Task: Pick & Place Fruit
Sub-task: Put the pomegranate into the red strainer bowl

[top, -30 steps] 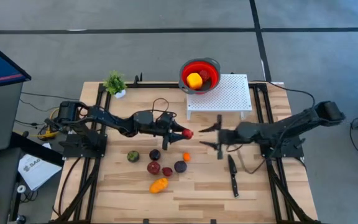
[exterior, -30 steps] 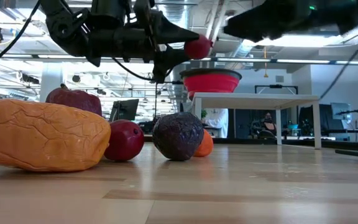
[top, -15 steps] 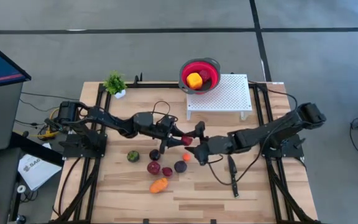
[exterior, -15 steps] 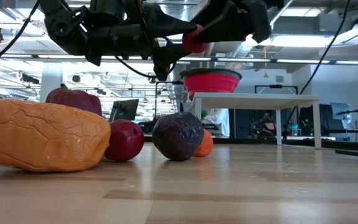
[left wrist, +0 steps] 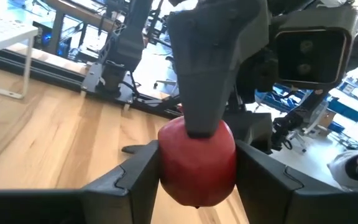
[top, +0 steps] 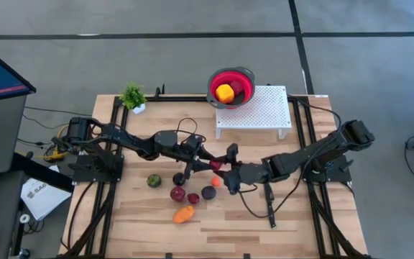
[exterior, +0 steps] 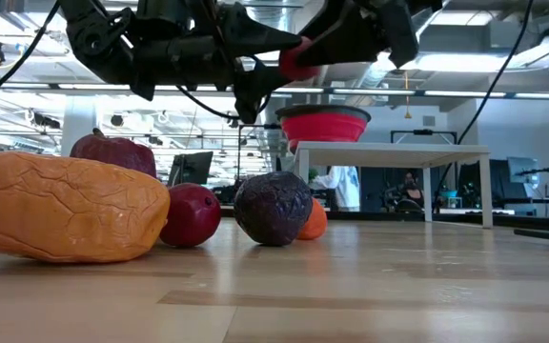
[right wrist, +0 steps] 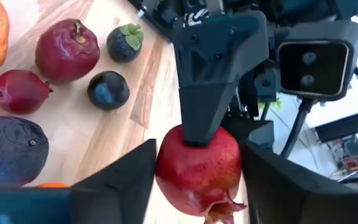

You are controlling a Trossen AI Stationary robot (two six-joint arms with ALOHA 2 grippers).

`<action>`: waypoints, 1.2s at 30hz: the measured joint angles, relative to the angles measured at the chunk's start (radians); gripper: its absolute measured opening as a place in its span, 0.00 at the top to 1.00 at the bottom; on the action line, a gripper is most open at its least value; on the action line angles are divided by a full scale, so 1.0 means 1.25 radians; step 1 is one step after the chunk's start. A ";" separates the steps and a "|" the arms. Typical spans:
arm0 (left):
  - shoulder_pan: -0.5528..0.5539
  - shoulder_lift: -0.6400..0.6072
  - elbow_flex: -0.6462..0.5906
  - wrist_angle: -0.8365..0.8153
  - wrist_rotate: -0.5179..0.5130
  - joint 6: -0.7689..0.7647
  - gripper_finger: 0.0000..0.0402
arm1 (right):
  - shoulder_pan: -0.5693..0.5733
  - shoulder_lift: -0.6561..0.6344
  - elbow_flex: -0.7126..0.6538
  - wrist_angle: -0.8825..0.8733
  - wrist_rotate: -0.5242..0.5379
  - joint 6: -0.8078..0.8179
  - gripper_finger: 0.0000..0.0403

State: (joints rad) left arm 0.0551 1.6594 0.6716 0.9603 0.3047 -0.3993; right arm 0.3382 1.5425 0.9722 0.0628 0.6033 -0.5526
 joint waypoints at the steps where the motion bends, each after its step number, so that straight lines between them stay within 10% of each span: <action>1: 0.000 0.000 0.000 -0.001 0.000 0.000 0.55 | 0.000 0.000 0.000 -0.005 0.001 0.008 0.53; 6: 0.000 0.001 0.000 -0.001 -0.001 -0.002 0.55 | 0.001 -0.001 0.003 -0.031 0.001 0.074 0.66; 22: -0.010 -0.001 0.000 0.032 -0.005 0.094 0.30 | 0.037 -0.124 0.001 -0.337 -0.065 0.396 0.62; 30: -0.062 0.000 0.000 0.019 -0.112 0.162 0.30 | -0.283 -0.271 0.144 -0.407 -0.041 0.396 0.59; 36: -0.067 0.000 0.000 0.019 -0.120 0.169 0.30 | -0.574 -0.170 0.325 -0.575 -0.250 0.413 0.59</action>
State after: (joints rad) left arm -0.0282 1.6588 0.6712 0.9836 0.1549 -0.1876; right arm -0.3789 1.3297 1.3789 -0.6564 0.2913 -0.0362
